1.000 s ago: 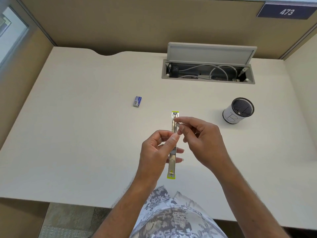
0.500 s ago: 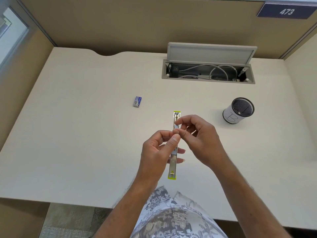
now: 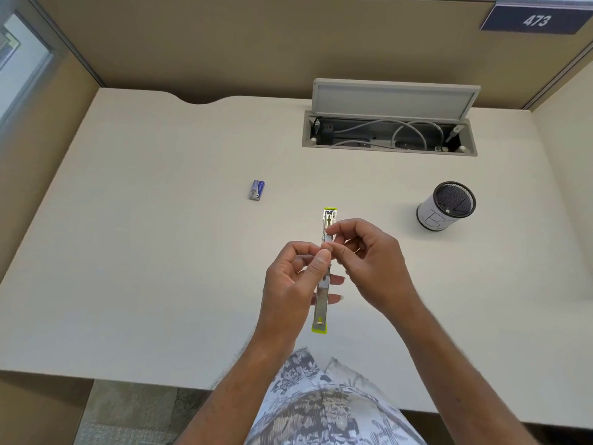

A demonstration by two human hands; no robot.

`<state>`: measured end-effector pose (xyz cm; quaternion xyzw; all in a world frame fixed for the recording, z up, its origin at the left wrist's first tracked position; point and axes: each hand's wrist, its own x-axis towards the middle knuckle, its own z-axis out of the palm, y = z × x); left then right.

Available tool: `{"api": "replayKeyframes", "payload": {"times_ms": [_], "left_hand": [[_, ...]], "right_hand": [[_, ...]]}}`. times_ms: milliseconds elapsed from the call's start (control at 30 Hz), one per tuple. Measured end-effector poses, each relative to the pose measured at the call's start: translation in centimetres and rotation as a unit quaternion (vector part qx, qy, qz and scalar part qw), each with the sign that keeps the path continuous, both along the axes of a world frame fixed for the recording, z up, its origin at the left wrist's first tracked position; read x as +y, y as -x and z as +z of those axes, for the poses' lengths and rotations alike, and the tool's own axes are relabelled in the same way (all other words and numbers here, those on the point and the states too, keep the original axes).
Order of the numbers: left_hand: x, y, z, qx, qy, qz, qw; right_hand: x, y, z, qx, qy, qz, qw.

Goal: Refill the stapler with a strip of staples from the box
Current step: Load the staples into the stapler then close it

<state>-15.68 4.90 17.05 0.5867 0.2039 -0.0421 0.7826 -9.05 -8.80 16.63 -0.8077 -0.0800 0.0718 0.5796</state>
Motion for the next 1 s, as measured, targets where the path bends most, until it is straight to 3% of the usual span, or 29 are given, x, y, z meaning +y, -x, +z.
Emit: {"api": "replayKeyframes", "payload": {"times_ms": [167, 600, 833, 1000], "left_hand": [[0.1, -0.1, 0.1, 0.004, -0.003, 0.005, 1.000], [-0.1, -0.1, 0.3, 0.001, 0.002, 0.009, 1.000], [0.0, 0.0, 0.0, 0.006, 0.003, 0.009, 1.000], [-0.1, 0.0, 0.0, 0.000, 0.004, 0.005, 1.000]], "right_hand": [[-0.1, 0.1, 0.2, -0.090, 0.070, 0.023, 0.993], [0.5, 0.4, -0.9, 0.018, -0.087, -0.024, 0.996], [0.3, 0.6, -0.5, -0.059, 0.003, -0.018, 0.998], [0.2, 0.8, -0.2, -0.061, 0.047, -0.022, 0.997]]}}
